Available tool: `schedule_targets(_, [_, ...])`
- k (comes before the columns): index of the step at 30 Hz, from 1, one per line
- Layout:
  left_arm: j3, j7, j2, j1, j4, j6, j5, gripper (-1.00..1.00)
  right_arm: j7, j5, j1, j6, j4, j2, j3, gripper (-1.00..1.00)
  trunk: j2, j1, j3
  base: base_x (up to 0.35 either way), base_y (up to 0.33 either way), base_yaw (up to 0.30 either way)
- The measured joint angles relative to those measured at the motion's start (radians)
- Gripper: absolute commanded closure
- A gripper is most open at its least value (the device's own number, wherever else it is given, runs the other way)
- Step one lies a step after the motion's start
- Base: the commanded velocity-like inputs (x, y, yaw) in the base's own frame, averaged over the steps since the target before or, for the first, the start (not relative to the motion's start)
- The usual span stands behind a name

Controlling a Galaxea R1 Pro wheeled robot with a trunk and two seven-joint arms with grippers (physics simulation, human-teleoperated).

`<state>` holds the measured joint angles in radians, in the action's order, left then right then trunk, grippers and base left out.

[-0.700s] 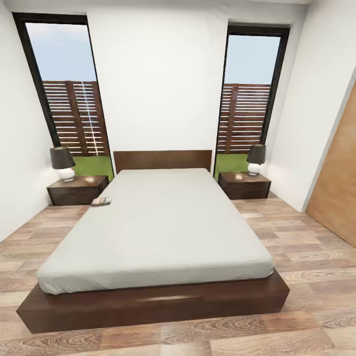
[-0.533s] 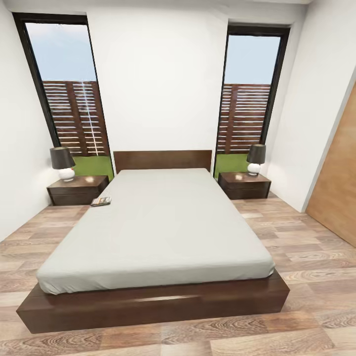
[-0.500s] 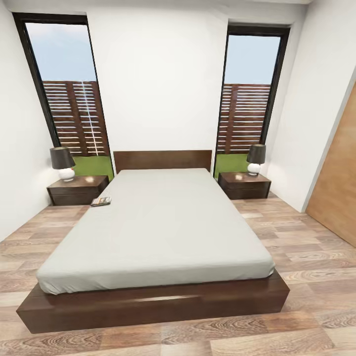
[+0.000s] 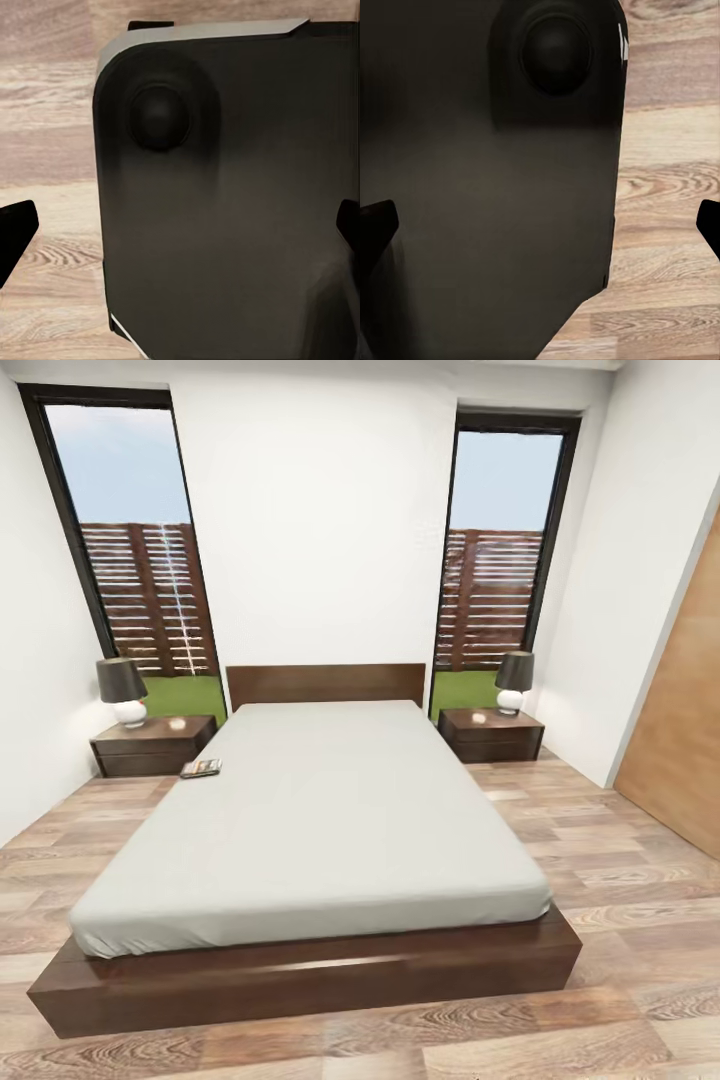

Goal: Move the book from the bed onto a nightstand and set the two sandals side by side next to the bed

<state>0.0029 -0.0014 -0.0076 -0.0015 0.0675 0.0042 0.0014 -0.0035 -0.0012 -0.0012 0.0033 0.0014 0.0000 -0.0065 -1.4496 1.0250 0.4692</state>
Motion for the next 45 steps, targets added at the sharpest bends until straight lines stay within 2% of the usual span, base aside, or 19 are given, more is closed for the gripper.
schedule_targets(45, [0.0, 0.0, -0.001, 0.0, 0.008, 0.0, 0.0, -1.0, -0.002, -0.002, 0.0, -0.009, 0.0, -0.002, -0.003, -1.0, 0.0, 0.0, 0.0, 0.0, 0.0, -0.263])
